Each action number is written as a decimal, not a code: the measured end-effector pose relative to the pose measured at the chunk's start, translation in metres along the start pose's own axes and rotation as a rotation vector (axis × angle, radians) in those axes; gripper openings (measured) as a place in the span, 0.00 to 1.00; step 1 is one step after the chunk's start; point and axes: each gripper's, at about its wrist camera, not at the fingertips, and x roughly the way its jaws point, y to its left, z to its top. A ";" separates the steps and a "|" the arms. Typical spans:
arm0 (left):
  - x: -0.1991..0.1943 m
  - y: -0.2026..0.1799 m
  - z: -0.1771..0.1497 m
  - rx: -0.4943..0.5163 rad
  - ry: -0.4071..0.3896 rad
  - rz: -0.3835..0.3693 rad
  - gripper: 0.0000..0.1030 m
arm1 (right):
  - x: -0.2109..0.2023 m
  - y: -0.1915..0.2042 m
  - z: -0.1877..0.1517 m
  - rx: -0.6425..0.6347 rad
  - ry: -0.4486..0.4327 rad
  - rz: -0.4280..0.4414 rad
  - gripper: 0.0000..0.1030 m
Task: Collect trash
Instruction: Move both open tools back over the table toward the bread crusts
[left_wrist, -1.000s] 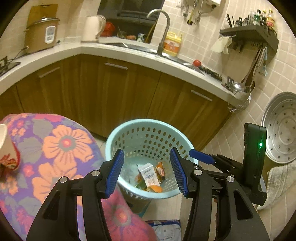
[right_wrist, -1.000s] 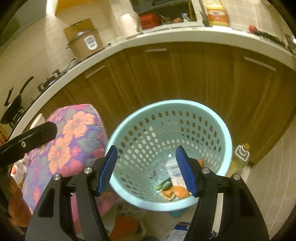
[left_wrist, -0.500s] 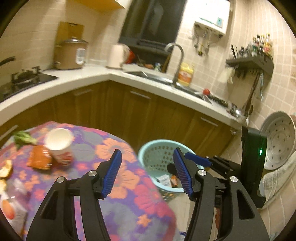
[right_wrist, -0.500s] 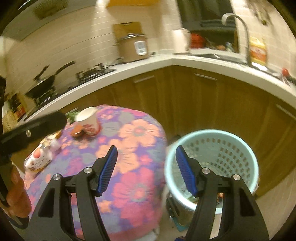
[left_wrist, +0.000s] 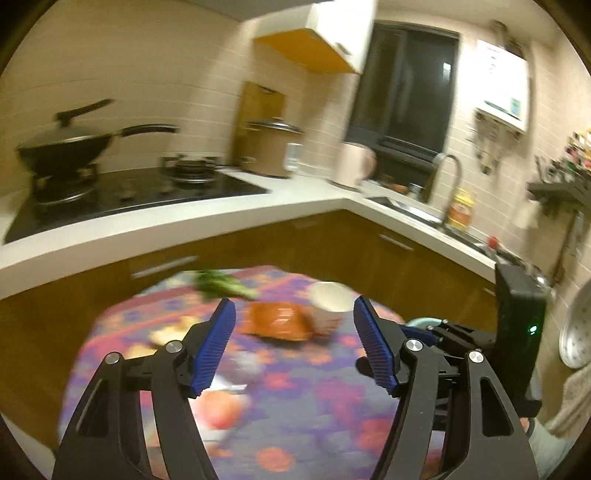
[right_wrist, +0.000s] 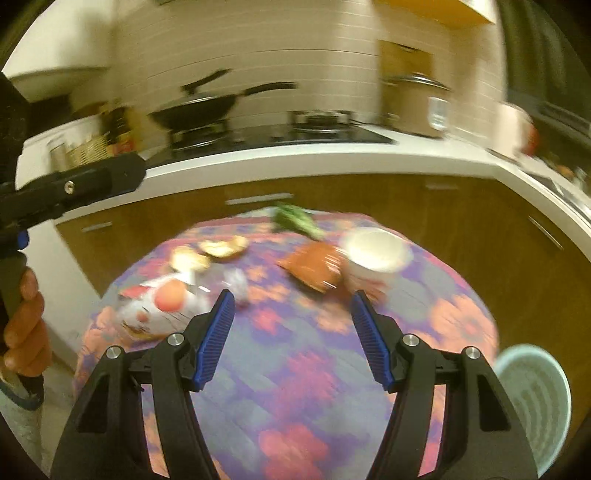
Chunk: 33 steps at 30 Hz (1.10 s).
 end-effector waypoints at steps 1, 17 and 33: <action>-0.002 0.019 -0.002 -0.018 0.001 0.031 0.63 | 0.011 0.007 0.006 -0.014 0.005 0.001 0.60; 0.043 0.150 -0.055 -0.232 0.156 0.038 0.62 | 0.121 0.021 0.029 -0.004 0.098 0.074 0.59; 0.097 0.183 -0.065 -0.324 0.297 0.061 0.57 | 0.091 0.018 -0.004 0.055 0.135 0.180 0.59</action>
